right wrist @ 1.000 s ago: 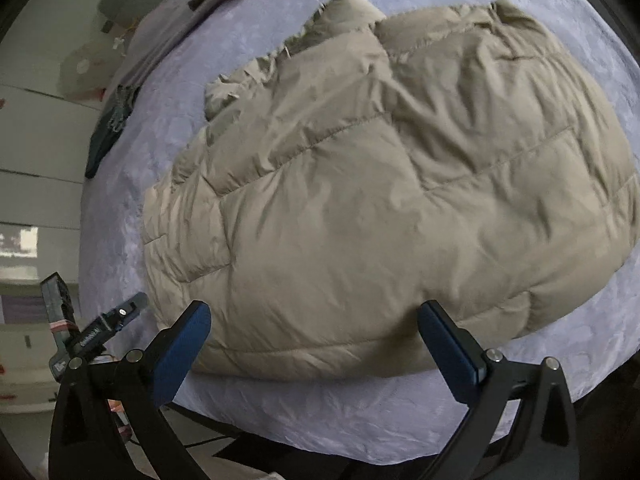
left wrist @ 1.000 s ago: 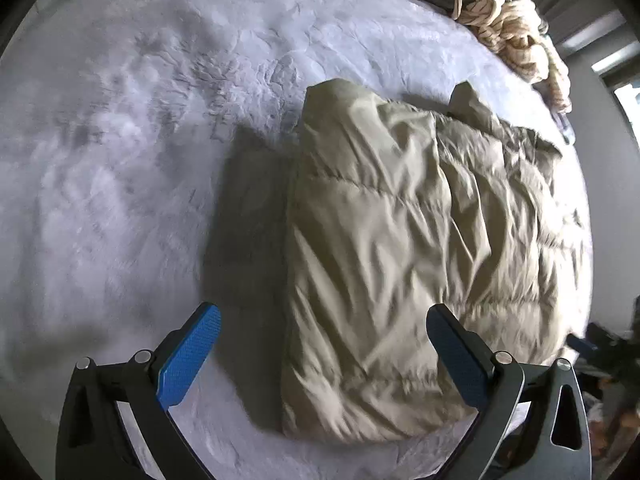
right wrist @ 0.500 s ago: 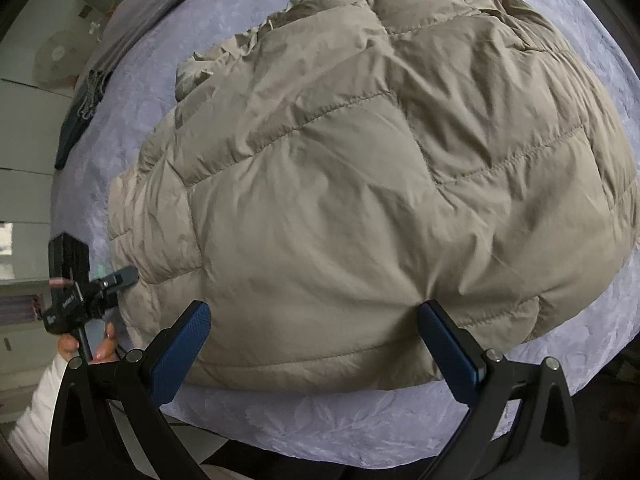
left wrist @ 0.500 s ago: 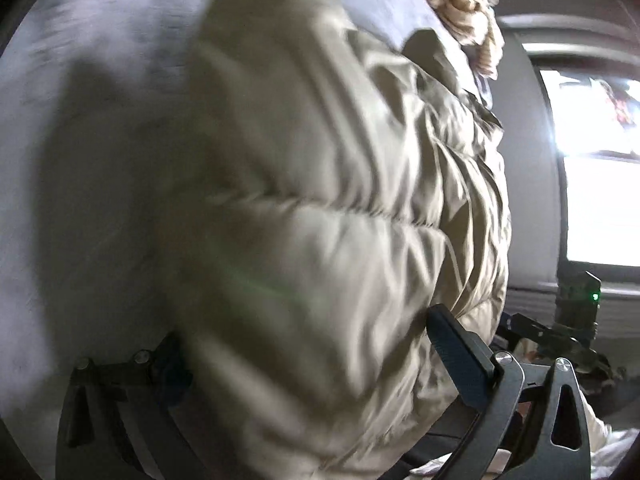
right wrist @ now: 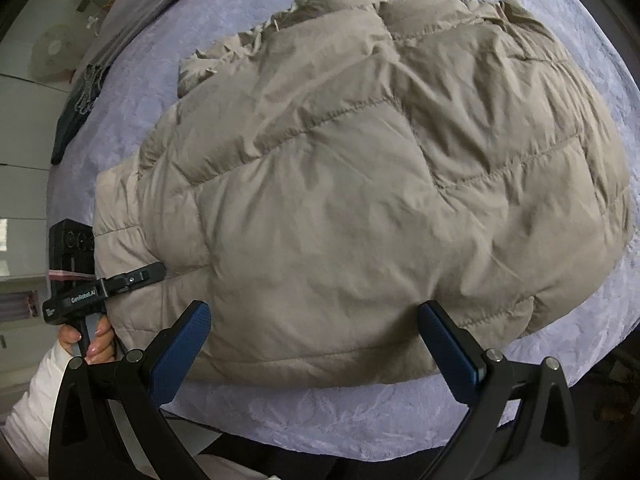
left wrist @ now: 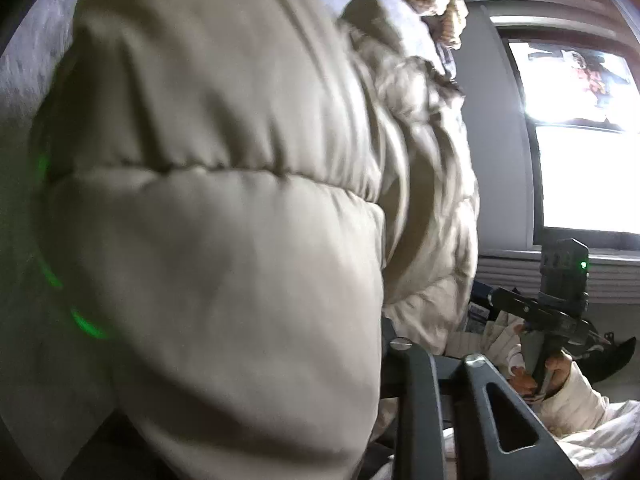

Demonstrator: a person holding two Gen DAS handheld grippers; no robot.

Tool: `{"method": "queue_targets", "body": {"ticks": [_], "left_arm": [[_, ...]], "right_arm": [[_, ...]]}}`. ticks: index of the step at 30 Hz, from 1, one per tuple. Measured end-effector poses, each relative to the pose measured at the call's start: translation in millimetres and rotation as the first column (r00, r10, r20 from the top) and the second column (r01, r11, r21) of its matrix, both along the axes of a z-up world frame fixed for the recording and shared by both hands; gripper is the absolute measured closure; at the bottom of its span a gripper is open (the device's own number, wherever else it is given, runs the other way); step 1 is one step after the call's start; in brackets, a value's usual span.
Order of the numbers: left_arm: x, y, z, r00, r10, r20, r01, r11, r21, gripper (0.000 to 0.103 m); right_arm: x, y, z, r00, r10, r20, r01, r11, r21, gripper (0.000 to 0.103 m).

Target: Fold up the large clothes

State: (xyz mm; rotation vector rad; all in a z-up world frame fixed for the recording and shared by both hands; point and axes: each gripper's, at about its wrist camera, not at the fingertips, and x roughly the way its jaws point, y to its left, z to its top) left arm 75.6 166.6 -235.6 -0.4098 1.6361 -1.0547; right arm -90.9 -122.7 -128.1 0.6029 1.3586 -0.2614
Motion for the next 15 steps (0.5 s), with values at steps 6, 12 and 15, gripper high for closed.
{"method": "queue_targets", "body": {"ticks": [6,12,15], "left_arm": [[-6,-5,64,0.999,0.018,0.046,-0.014,0.996,-0.084,0.073],[-23,-33,126,0.995,0.038,0.096,-0.030,0.996,-0.086,0.073],[-36,-55,150,0.990,0.053,0.133,-0.049,0.998,-0.030,0.073]], "right_arm": [[8,-10,16,0.996,-0.028,0.085,0.032,0.998,-0.046,0.001],[32,-28,-1,0.988,-0.006,0.152,0.011,1.000,-0.028,0.089],[46,-35,-21,0.987,0.024,0.158,-0.022,1.000,-0.014,0.090]]}}
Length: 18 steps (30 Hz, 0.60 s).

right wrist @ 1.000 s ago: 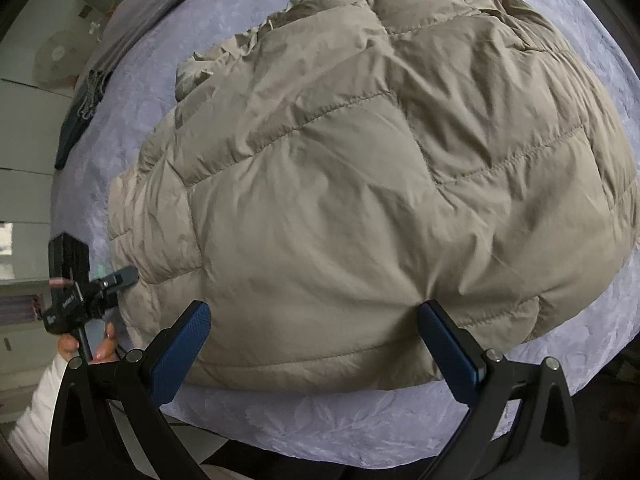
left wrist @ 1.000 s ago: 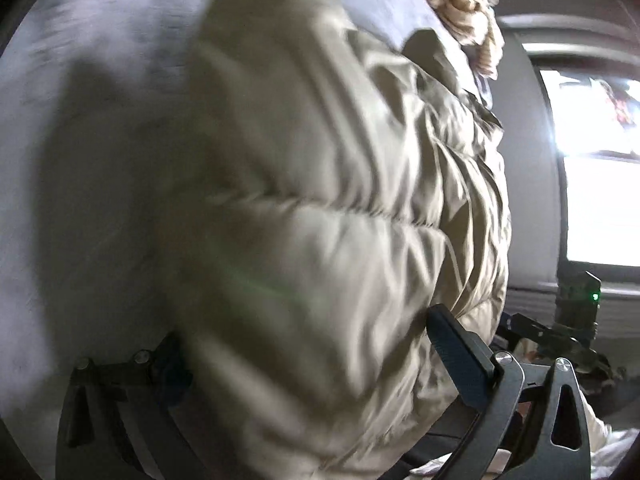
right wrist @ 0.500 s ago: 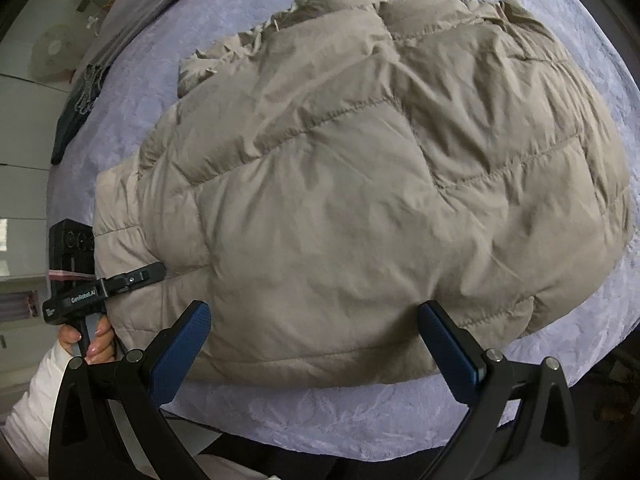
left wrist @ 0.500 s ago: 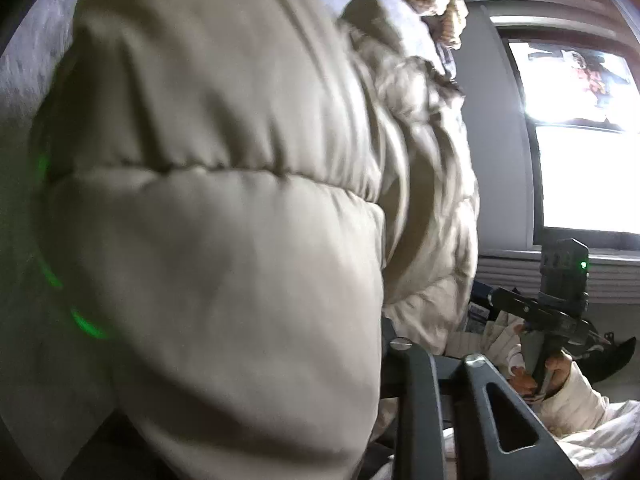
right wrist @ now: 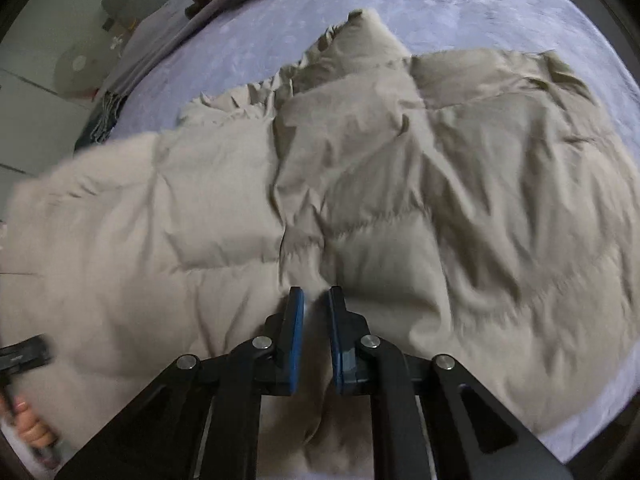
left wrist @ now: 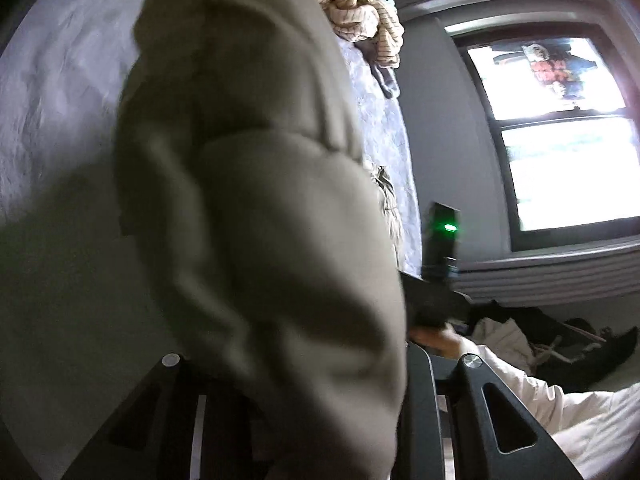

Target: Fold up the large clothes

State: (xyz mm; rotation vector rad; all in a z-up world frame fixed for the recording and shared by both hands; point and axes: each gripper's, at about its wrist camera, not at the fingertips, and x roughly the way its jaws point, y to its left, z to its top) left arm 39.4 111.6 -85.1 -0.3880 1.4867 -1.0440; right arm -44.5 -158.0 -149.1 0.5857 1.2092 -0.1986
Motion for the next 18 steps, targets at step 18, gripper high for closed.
{"method": "queue_targets", "body": {"ticks": [18], "left_arm": [[-49,-253,53,0.991,-0.082,0.105,0.051,0.962,0.268,0.068]], "right_arm": [[-12,-109,-16,0.996,-0.001,0.086,-0.027,0.943,0.331,0.095]]}}
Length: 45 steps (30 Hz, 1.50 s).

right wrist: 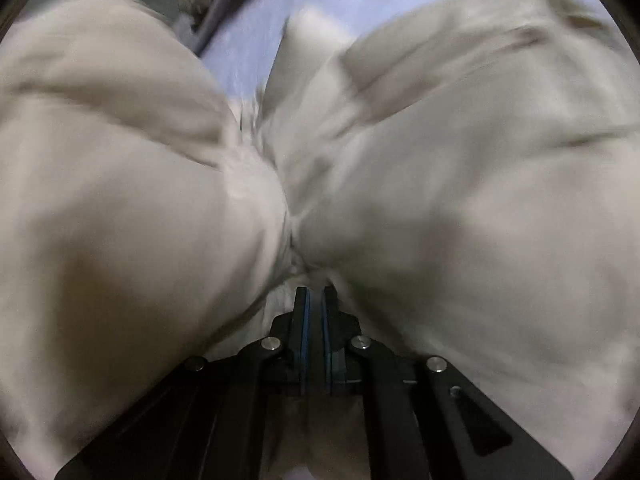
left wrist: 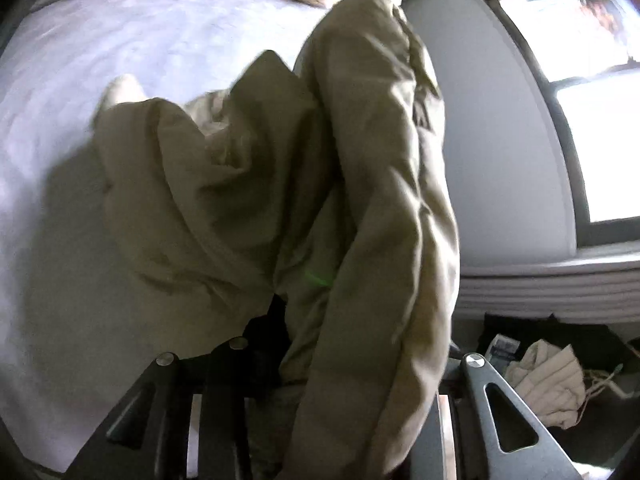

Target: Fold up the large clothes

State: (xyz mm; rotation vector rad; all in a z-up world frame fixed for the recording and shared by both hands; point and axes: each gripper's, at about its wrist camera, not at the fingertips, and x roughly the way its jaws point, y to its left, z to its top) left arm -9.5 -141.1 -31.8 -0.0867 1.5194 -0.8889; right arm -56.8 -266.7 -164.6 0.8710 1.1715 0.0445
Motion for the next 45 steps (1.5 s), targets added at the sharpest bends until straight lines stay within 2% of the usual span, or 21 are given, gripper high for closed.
{"method": "queue_targets", "body": {"ticks": [2,4,6,8,13,14,15,16,18,22,24,27,28,29,31,33,36,37,39,42,45], "left_arm": [[-5,-26,-9,0.998,-0.051,-0.036,0.050,0.998,-0.029,0.039],[-11,-54,-25,0.991,-0.102,-0.082,0.096,0.992,-0.077,0.029],[-18,-83,-40,0.976,-0.200,-0.091,0.185,0.972,-0.144,0.028],[-23,-106,-57,0.961,-0.267,-0.069,0.254,0.954,-0.157,0.027],[-19,-135,-81,0.958,-0.281,-0.054,0.273,0.955,-0.120,0.027],[-21,-137,-80,0.959,-0.279,-0.053,0.271,0.955,-0.117,0.027],[-16,-135,-81,0.959,-0.278,-0.050,0.271,0.956,-0.114,0.027],[-11,-129,-80,0.960,-0.277,-0.043,0.271,0.956,-0.109,0.027],[-17,-147,-70,0.961,-0.275,-0.018,0.272,0.958,-0.095,0.027],[-35,-118,-67,0.959,-0.279,0.048,0.282,0.957,-0.067,0.027],[-37,-113,-57,0.953,-0.284,0.106,0.290,0.956,-0.050,0.027],[-14,-78,-31,0.941,-0.234,0.244,0.254,0.966,-0.053,0.027],[-8,-67,-21,0.932,-0.196,0.305,0.220,0.975,-0.045,0.027],[0,-56,-15,0.919,-0.155,0.362,0.177,0.984,-0.030,0.027],[20,-33,-14,0.895,-0.085,0.438,0.097,0.995,-0.003,0.027],[41,-17,-26,0.873,-0.046,0.485,0.025,0.998,0.049,0.027],[65,-11,-54,0.892,-0.006,0.453,-0.035,0.996,0.083,0.027],[67,-15,-62,0.895,0.003,0.446,-0.044,0.996,0.081,0.027],[57,-35,-72,0.884,-0.018,0.468,-0.032,0.995,0.098,0.027],[40,-70,-79,0.860,-0.064,0.506,0.004,0.993,0.118,0.027],[28,-100,-83,0.853,-0.098,0.512,0.034,0.991,0.133,0.027]], "right_arm": [[-29,-26,11,0.998,-0.055,0.020,0.055,0.998,-0.008,0.095],[-53,-45,14,0.992,-0.120,0.031,0.120,0.993,0.006,0.095],[-76,-60,14,0.983,-0.180,0.032,0.180,0.984,0.010,0.095],[-99,-72,11,0.970,-0.240,0.027,0.240,0.971,0.021,0.095],[-135,-81,23,0.955,-0.295,0.016,0.296,0.955,-0.013,0.094],[-143,-80,31,0.956,-0.290,0.029,0.291,0.956,-0.035,0.091],[-151,-77,39,0.957,-0.286,0.047,0.288,0.957,-0.044,0.077],[-156,-72,45,0.956,-0.286,0.067,0.289,0.956,-0.042,0.051],[-172,-76,65,0.948,-0.292,0.125,0.297,0.955,-0.023,0.028],[-179,-59,86,0.942,-0.261,0.210,0.253,0.965,0.066,0.026],[-164,-53,88,0.944,-0.239,0.228,0.224,0.971,0.090,0.026],[-145,-45,76,0.954,-0.254,0.161,0.258,0.966,-0.002,0.029],[-140,-45,70,0.953,-0.276,0.123,0.286,0.956,-0.068,0.064],[-134,-47,67,0.951,-0.293,0.101,0.306,0.941,-0.148,0.087],[-127,-46,66,0.952,-0.295,0.076,0.305,0.921,-0.244,0.089],[-119,-43,65,0.958,-0.273,0.085,0.286,0.913,-0.292,0.089],[-121,-31,72,0.974,-0.210,0.083,0.225,0.891,-0.394,0.089],[-128,-28,75,0.978,-0.195,0.078,0.210,0.884,-0.419,0.089],[-136,-28,75,0.980,-0.188,0.066,0.197,0.869,-0.454,0.089],[-147,-43,69,0.972,-0.232,0.047,0.224,0.845,-0.486,0.089],[-158,-68,55,0.956,-0.292,0.010,0.255,0.819,-0.514,0.089]]}}
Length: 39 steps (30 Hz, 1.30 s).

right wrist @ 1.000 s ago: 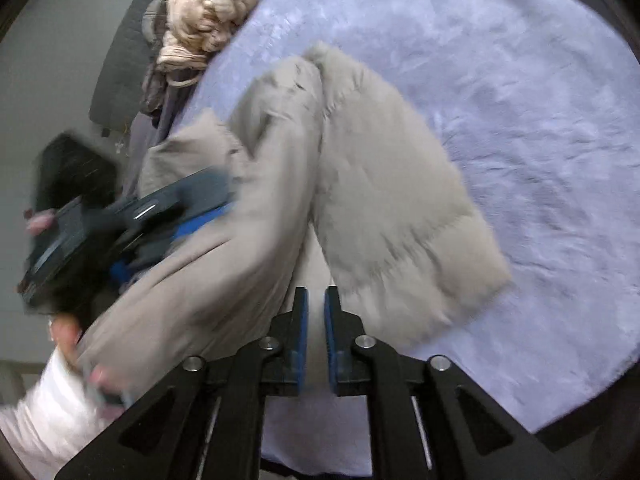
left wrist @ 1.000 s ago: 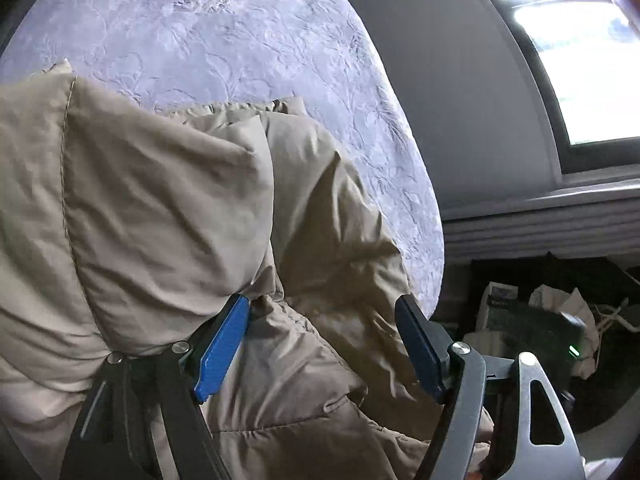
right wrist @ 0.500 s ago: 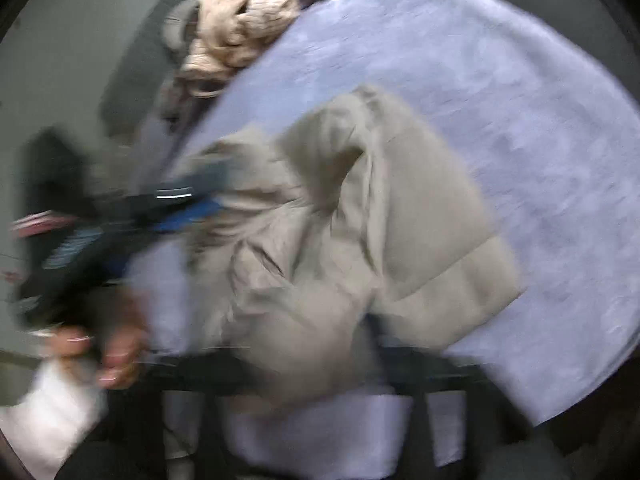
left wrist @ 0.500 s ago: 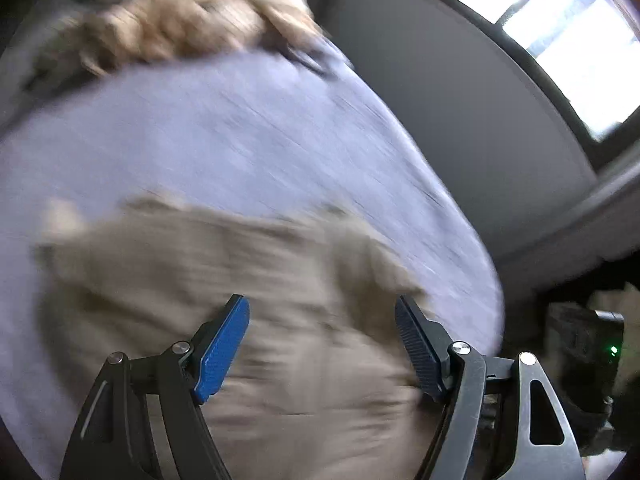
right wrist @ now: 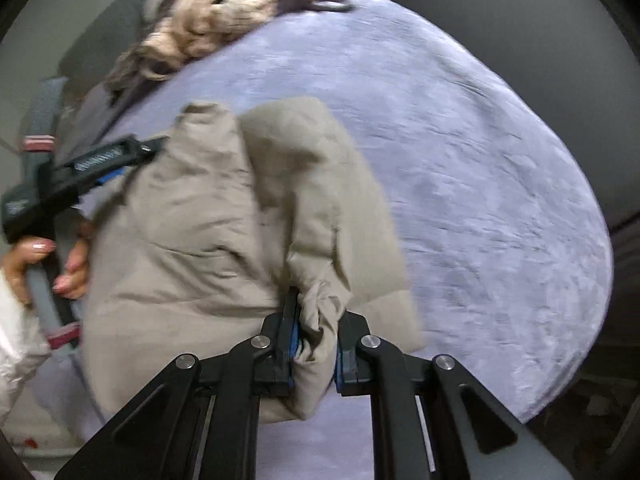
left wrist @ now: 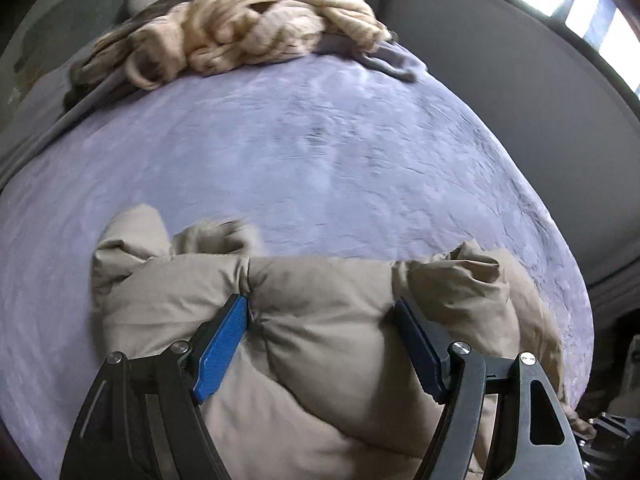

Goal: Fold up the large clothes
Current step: 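Grasp the coat edge with both tools and fold it over the bundle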

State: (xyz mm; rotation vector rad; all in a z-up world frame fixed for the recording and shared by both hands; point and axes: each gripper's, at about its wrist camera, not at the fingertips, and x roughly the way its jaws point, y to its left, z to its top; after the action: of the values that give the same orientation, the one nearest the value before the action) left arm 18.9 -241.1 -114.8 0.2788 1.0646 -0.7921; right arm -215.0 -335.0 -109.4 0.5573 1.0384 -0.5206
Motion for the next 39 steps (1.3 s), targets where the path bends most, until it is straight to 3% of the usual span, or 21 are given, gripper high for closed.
{"method": "queue_targets", "body": {"ticks": [1,5,8,9,11,12,14,18,19,20,21,26,31,35,39], "left_arm": [[-1,-7,-3,1.000,-0.006,-0.013,0.006,1.000,-0.001,0.027],[-1,-22,-14,1.000,-0.004,-0.017,0.004,1.000,0.025,0.027],[2,-18,-17,1.000,0.003,-0.030,-0.003,1.000,0.017,0.027],[3,-17,-17,0.999,0.004,-0.034,-0.004,1.000,0.014,0.027],[3,-16,-16,0.999,0.007,-0.041,-0.007,1.000,0.008,0.027],[3,-17,-17,0.999,0.008,-0.041,-0.007,1.000,0.009,0.027],[3,-18,-17,0.999,0.008,-0.040,-0.008,1.000,0.009,0.027],[4,-15,-17,0.998,0.011,-0.054,-0.011,1.000,-0.001,0.027],[4,-17,-17,0.998,0.013,-0.057,-0.013,1.000,-0.001,0.027],[3,-18,-17,0.998,0.016,-0.054,-0.016,1.000,0.003,0.027],[2,-20,-18,0.999,0.021,-0.048,-0.021,1.000,0.010,0.027],[-14,-40,-24,1.000,-0.009,-0.021,0.010,0.999,0.053,0.027],[-18,-39,-17,1.000,-0.004,-0.016,0.005,0.997,0.083,0.027],[-14,5,9,0.998,0.044,-0.050,-0.042,0.998,0.039,0.027],[-18,63,24,0.990,0.113,-0.081,-0.110,0.993,0.042,0.027]], "right_arm": [[-5,-7,-5,1.000,-0.019,-0.009,0.019,1.000,0.012,0.089],[-27,-41,-28,0.994,-0.106,0.029,0.098,0.974,0.202,0.089],[-40,-51,-3,0.985,-0.118,0.130,0.085,0.969,0.231,0.087],[-43,-54,7,0.979,-0.121,0.164,0.082,0.970,0.228,0.082],[-44,-63,28,0.962,-0.103,0.251,0.037,0.966,0.255,0.057],[-40,-67,34,0.952,-0.096,0.290,0.011,0.959,0.284,0.038],[-24,-75,39,0.935,-0.076,0.347,-0.051,0.938,0.343,0.035],[37,-85,12,0.946,-0.020,0.323,-0.137,0.879,0.456,0.035],[49,-87,2,0.956,-0.015,0.293,-0.133,0.869,0.477,0.042],[60,-88,-8,0.963,-0.018,0.267,-0.123,0.857,0.500,0.057],[69,-88,-16,0.970,-0.008,0.243,-0.120,0.852,0.510,0.089],[61,-80,-26,0.991,0.094,0.099,-0.122,0.936,0.329,0.097],[40,-87,-44,0.994,0.036,0.100,-0.072,0.921,0.382,0.100],[43,-76,-41,0.993,0.077,0.085,-0.103,0.929,0.355,0.099],[39,-76,-40,0.993,0.087,0.084,-0.112,0.925,0.362,0.099]]}}
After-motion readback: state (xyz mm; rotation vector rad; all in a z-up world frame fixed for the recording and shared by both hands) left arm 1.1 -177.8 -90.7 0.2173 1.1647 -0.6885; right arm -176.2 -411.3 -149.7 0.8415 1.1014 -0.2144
